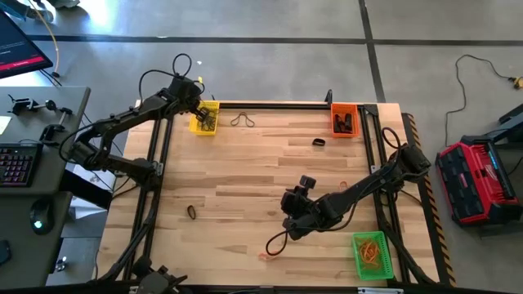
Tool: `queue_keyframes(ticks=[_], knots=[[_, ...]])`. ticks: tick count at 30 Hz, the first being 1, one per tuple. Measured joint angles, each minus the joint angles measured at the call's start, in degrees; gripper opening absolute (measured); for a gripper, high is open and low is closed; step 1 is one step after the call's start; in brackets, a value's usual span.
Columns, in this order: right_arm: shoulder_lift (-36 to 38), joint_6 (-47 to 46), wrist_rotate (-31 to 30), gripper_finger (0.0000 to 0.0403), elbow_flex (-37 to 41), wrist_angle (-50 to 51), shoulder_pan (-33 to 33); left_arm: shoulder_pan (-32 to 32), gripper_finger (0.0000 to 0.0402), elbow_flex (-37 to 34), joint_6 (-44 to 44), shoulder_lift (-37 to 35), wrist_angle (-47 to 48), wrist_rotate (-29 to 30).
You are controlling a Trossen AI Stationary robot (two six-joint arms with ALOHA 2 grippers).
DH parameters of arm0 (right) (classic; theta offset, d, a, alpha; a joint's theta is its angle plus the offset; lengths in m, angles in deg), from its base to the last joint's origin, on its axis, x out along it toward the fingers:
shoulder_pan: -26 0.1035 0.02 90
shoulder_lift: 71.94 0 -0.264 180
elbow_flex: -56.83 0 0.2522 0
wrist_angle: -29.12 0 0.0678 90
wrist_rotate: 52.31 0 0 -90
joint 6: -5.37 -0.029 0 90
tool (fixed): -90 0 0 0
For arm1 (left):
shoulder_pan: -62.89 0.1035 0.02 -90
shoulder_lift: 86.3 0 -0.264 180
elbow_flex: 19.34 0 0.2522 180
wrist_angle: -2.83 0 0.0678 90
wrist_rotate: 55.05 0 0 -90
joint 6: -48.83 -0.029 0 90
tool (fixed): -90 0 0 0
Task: Sort rubber bands into baskets
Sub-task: Put the purple rubber band into the yellow bin
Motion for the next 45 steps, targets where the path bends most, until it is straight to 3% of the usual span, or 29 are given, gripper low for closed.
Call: queue_keyframes(ticks=[12,17,21,26,39,45], knots=[[0.00,-0.13,0.02,0.0142,0.00,0.39,0.00,0.05,0.0000,-0.02,1.12,-4.12,-0.09,0.26],[0.00,-0.09,0.02,0.0142,0.00,0.39,0.00,0.05,0.0000,-0.01,1.07,-6.34,1.65,-3.73],[0.00,-0.04,0.02,0.0142,0.00,0.42,0.00,-0.15,0.0000,-0.02,1.10,-4.26,3.51,-6.12],[0.00,-0.11,0.02,0.0142,0.00,0.52,0.00,-0.12,0.0000,-0.04,0.45,-0.87,3.67,-2.67],[0.00,0.48,0.02,0.0142,0.00,0.95,-0.39,-4.57,0.0001,-0.04,0.05,8.62,1.63,-9.10],[0.00,1.05,0.02,0.0142,0.00,1.28,-0.39,-6.40,0.0024,-0.04,-1.19,9.89,1.84,-10.61]])
